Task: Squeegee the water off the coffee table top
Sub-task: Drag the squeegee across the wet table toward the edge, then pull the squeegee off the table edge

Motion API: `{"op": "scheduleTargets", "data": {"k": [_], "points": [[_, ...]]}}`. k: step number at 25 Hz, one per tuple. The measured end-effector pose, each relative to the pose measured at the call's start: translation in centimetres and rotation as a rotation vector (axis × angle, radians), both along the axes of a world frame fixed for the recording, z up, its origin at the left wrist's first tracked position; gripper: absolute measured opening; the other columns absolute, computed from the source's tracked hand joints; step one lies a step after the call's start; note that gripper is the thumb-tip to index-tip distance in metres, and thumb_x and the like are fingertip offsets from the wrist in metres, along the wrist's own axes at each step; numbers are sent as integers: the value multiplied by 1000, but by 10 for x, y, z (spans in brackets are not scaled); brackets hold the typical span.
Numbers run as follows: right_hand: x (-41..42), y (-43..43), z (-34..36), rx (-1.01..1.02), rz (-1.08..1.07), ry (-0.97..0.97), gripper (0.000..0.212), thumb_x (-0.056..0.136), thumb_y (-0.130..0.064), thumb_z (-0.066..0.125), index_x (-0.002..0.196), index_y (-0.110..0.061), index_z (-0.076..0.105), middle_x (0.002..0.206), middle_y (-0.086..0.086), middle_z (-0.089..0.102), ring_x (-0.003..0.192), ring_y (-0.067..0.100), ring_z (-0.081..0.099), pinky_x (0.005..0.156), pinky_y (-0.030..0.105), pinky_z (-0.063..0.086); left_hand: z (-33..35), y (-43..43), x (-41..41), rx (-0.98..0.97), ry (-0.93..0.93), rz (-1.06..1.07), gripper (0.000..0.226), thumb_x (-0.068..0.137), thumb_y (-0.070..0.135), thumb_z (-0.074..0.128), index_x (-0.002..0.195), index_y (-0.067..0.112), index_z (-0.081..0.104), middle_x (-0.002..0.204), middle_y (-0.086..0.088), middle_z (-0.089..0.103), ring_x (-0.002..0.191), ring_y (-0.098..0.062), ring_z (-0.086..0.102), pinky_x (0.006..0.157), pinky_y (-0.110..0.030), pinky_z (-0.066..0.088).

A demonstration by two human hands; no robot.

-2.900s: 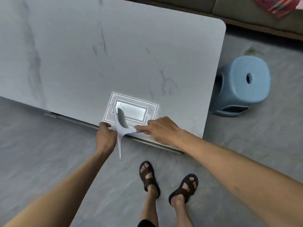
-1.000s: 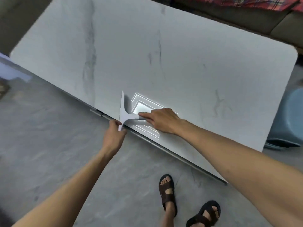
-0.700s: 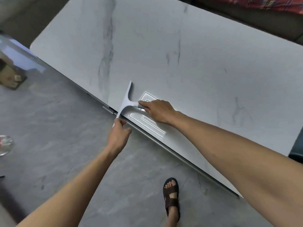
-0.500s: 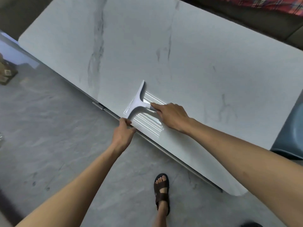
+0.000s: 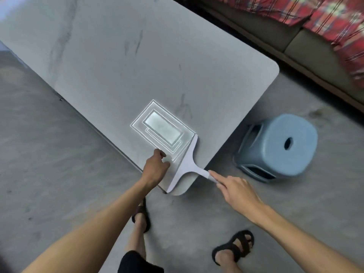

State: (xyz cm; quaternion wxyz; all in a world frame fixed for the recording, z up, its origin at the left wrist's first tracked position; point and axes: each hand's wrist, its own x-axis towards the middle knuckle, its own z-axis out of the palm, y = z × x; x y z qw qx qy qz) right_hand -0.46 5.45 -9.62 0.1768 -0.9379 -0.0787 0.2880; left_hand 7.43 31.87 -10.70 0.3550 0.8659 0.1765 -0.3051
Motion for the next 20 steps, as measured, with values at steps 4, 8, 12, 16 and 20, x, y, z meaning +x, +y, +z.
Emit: {"op": "scheduleTargets", "data": {"k": [4, 8, 12, 16, 20], "points": [[-42, -87, 11, -103, 65, -63, 48, 96, -37, 42, 141, -50, 29, 87, -1, 65, 79, 26, 63, 61, 35, 42, 7, -75, -48, 66, 7, -5, 7, 83, 15, 52, 90, 17, 54, 85, -1, 62, 76, -24, 58, 58, -32, 43], [-67, -156, 24, -190, -175, 95, 41, 96, -38, 40, 136, -46, 44, 104, 3, 71, 93, 29, 64, 68, 36, 46, 26, -132, -79, -49, -17, -13, 7, 87, 20, 52, 87, 20, 59, 83, -3, 66, 76, -25, 65, 70, -41, 55], [-73, -148, 29, 445, -802, 361, 21, 94, -14, 49, 112, -7, 57, 79, 7, 68, 72, 23, 60, 68, 37, 45, 37, -186, -101, -239, 76, 4, 21, 90, 35, 59, 93, 15, 65, 85, -2, 71, 73, -22, 70, 71, -38, 56], [-82, -124, 44, 670, -808, 595, 20, 90, -26, 57, 107, -16, 54, 90, -1, 76, 92, 13, 67, 78, 35, 45, 40, -228, -116, -423, 249, 37, 32, 88, 38, 64, 99, 8, 68, 94, -7, 73, 76, -20, 69, 69, -32, 55], [-88, -137, 39, 672, -751, 592, 26, 85, -36, 63, 103, -20, 55, 86, -4, 75, 76, 9, 62, 60, 27, 38, 31, -262, -111, -432, 247, 59, 24, 83, 27, 72, 80, 4, 66, 76, -11, 70, 70, -20, 64, 72, -38, 54]]}}
